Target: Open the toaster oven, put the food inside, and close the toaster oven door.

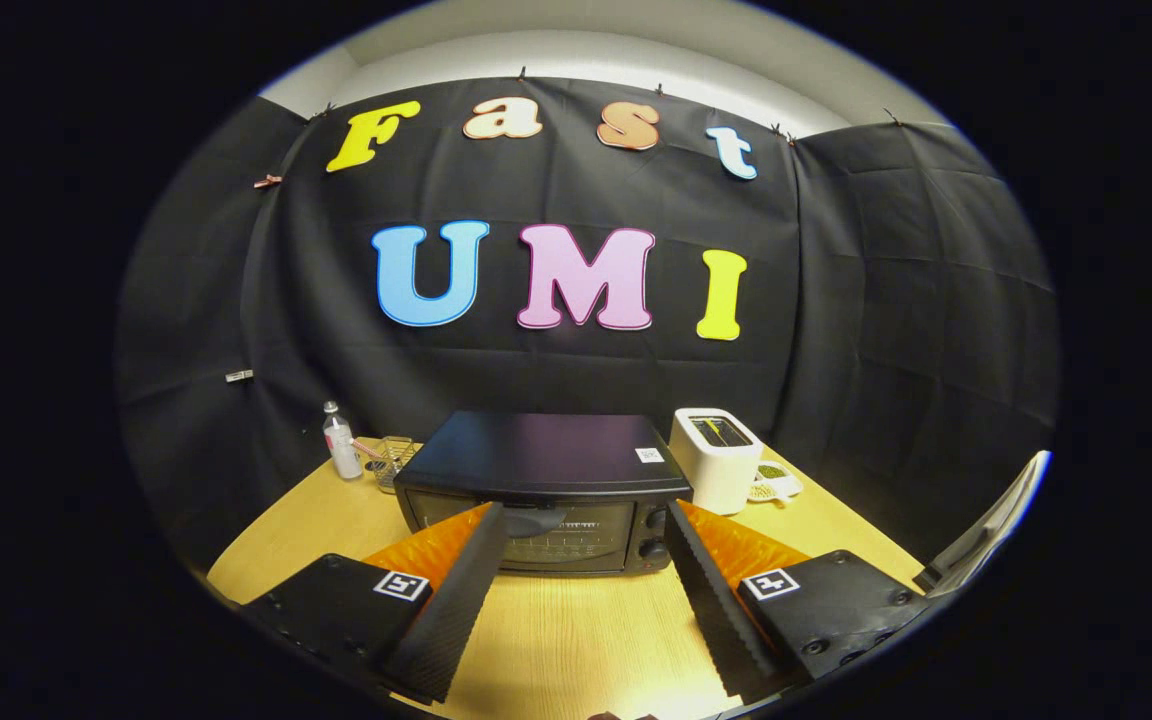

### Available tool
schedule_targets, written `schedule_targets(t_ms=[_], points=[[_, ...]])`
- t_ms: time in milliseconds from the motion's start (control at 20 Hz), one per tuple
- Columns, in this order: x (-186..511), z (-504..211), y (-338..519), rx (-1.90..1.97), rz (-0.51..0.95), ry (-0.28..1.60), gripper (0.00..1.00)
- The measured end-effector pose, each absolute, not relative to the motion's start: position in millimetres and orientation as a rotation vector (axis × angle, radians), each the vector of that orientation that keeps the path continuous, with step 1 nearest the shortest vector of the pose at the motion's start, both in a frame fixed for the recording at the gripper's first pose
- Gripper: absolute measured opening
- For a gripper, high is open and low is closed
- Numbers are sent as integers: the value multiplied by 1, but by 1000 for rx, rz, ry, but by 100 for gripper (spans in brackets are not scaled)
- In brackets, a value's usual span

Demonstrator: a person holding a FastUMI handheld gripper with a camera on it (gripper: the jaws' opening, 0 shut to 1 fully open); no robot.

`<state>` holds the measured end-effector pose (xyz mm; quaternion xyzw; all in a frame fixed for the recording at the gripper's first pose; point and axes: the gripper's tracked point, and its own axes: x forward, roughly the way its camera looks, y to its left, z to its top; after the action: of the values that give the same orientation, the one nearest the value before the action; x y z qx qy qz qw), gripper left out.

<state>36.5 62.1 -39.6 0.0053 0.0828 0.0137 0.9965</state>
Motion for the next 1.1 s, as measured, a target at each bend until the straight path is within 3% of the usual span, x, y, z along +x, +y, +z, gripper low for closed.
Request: schedule_targets(t_ms=[450,1100], points=[[108,-54,98,8,22,210,98],[165,-132,131,-10,31,347,99]])
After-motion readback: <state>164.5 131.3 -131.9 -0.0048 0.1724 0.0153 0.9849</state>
